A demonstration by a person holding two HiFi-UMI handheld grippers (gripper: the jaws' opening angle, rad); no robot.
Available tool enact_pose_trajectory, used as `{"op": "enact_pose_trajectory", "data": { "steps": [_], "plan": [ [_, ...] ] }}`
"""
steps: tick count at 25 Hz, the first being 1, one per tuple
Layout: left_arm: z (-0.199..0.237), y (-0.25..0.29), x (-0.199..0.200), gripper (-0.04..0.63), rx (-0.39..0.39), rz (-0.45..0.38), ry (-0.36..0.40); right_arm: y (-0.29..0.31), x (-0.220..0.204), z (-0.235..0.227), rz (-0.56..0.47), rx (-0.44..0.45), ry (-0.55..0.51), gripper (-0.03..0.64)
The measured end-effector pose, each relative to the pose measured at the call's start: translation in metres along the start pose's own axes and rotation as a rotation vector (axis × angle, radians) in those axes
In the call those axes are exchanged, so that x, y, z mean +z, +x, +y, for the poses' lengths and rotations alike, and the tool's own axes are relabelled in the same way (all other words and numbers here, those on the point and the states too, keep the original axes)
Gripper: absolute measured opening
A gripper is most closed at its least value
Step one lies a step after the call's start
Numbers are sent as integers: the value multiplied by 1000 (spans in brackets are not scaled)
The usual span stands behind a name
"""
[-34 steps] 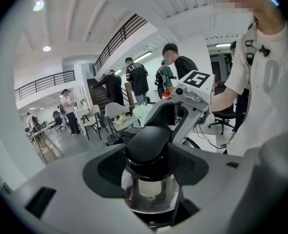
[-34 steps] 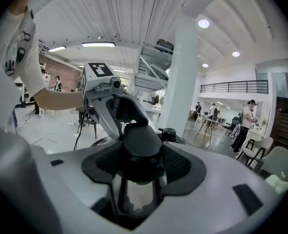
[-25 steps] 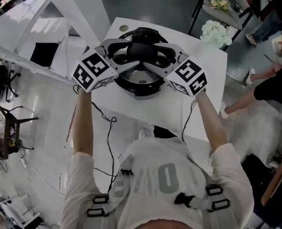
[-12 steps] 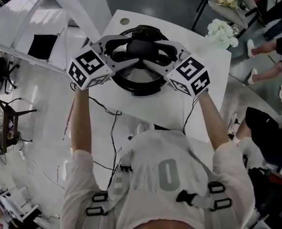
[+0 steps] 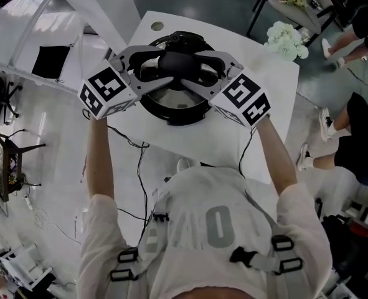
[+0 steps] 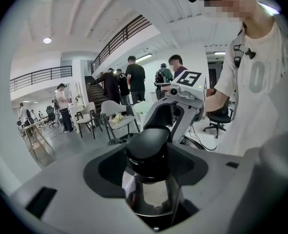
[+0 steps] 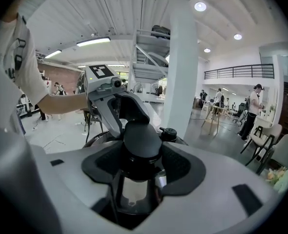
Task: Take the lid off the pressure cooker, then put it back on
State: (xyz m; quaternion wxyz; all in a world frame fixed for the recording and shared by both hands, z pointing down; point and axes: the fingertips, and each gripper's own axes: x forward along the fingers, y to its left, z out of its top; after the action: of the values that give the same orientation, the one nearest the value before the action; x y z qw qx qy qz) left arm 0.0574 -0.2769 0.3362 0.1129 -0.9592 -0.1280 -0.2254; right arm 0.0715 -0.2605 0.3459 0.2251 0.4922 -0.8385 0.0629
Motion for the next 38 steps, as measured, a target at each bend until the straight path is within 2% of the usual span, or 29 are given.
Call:
{"op": "enact_pose_trajectory", "data": {
  "steps": [5, 9, 14, 24, 29, 34, 38],
  "plan": [
    [-4, -3, -2, 260, 10, 37, 18, -2, 3, 4, -64, 5, -34, 256],
    [4, -2, -2, 261, 28, 38, -17, 4, 5, -2, -57, 30, -5, 258],
    [3, 7, 4, 261, 37, 15, -4, -3, -1, -9, -45, 22, 28, 256],
    [0, -1, 1, 258, 22, 41, 11, -1, 4, -1, -58, -9, -10, 256],
    [10, -2, -3, 258, 41, -6, -45, 8, 6, -7, -53, 15, 23, 256],
    [-1, -2, -1, 256, 50, 7, 6, 0, 2, 0, -53, 5, -37, 256],
    [-1, 0, 1, 258, 63, 4, -1, -2, 1, -2, -69, 22, -17, 256]
  ]
}}
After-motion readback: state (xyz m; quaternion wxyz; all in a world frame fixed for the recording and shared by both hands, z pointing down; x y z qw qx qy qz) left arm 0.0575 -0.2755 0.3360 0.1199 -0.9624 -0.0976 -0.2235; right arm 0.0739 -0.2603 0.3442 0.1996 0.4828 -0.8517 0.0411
